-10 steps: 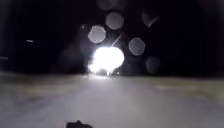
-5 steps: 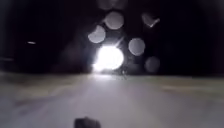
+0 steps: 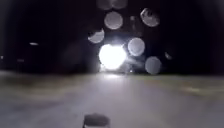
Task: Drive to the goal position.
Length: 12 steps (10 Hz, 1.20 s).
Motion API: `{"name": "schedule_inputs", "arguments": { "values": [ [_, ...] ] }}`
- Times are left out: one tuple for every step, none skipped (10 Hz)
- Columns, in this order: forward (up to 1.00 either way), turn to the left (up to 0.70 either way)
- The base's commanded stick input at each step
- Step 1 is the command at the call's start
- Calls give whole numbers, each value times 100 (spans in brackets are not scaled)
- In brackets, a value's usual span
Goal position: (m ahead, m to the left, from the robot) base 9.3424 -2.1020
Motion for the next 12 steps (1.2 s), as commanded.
{"name": "schedule_inputs", "arguments": {
  "values": [
    [100,0],
    [100,0],
    [100,0],
    [100,0],
    [100,0],
    [100,0],
    [100,0],
    [100,0],
    [100,0],
    [100,0],
    [100,0],
    [100,0]
  ]
}}
